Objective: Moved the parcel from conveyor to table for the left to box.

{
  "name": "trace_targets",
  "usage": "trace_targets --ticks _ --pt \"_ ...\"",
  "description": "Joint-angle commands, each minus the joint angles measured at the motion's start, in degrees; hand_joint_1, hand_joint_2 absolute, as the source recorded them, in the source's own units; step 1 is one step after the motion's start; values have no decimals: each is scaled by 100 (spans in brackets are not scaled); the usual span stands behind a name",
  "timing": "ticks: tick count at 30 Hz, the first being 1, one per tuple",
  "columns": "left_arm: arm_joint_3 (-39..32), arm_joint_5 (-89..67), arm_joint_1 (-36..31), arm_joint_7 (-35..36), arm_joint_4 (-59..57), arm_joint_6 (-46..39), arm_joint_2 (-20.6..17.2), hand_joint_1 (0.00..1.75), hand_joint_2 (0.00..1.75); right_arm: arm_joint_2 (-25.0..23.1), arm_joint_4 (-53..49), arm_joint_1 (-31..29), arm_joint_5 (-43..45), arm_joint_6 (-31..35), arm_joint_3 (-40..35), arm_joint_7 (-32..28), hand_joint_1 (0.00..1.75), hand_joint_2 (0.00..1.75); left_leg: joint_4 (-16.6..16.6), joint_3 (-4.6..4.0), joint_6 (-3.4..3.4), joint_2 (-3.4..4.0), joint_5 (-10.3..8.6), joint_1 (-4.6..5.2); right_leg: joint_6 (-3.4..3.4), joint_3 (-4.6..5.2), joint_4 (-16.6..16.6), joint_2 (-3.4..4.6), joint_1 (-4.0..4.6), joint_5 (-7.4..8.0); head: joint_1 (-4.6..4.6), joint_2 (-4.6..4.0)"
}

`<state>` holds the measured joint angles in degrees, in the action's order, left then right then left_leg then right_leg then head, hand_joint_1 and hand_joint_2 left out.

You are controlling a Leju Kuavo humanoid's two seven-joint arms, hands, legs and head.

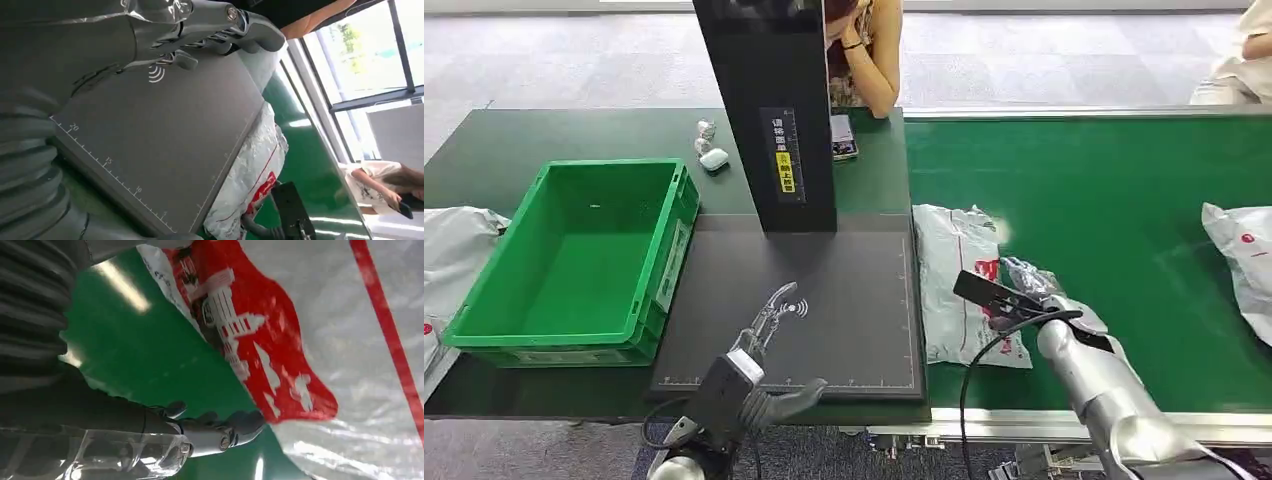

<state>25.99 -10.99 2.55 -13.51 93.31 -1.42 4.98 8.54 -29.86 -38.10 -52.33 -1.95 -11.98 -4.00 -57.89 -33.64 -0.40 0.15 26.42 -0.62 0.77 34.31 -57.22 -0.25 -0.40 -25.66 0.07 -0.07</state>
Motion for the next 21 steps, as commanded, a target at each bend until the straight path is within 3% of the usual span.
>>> trace_targets --ticks 1,6,17,18,19,21 --pt "17 -44 -157 82 -154 13 -74 0 175 -76 403 404 375 59 -140 -429 0 175 8 16 0 -9 1 -3 0 -19 10 -7 3 -3 0 0" --pt "90 -62 -197 72 -264 47 -143 0 175 -116 280 747 539 45 -161 -634 0 175 20 31 0 -11 1 -2 -1 -35 20 -9 2 -4 -2 0" --pt "168 -28 -301 38 -323 33 -170 0 175 -245 448 779 674 -220 -249 -634 2 175 19 31 -1 -8 0 -2 0 -32 17 -5 2 -3 -2 0" --pt "167 -27 -304 38 -322 32 -169 0 175 -250 449 765 670 -224 -254 -631 19 175 12 24 -1 -4 1 -3 0 -24 12 -3 4 -3 -2 0" --pt "162 -23 -310 45 -325 25 -168 0 175 -260 472 734 665 -234 -266 -624 175 175 18 31 -1 -8 0 -2 0 -32 17 -6 2 -3 0 0" --pt "148 5 -338 69 -348 -28 -163 0 175 -308 590 573 660 -244 -319 -611 175 175 20 34 0 -7 0 -2 -1 -34 19 -4 2 -3 -2 0"
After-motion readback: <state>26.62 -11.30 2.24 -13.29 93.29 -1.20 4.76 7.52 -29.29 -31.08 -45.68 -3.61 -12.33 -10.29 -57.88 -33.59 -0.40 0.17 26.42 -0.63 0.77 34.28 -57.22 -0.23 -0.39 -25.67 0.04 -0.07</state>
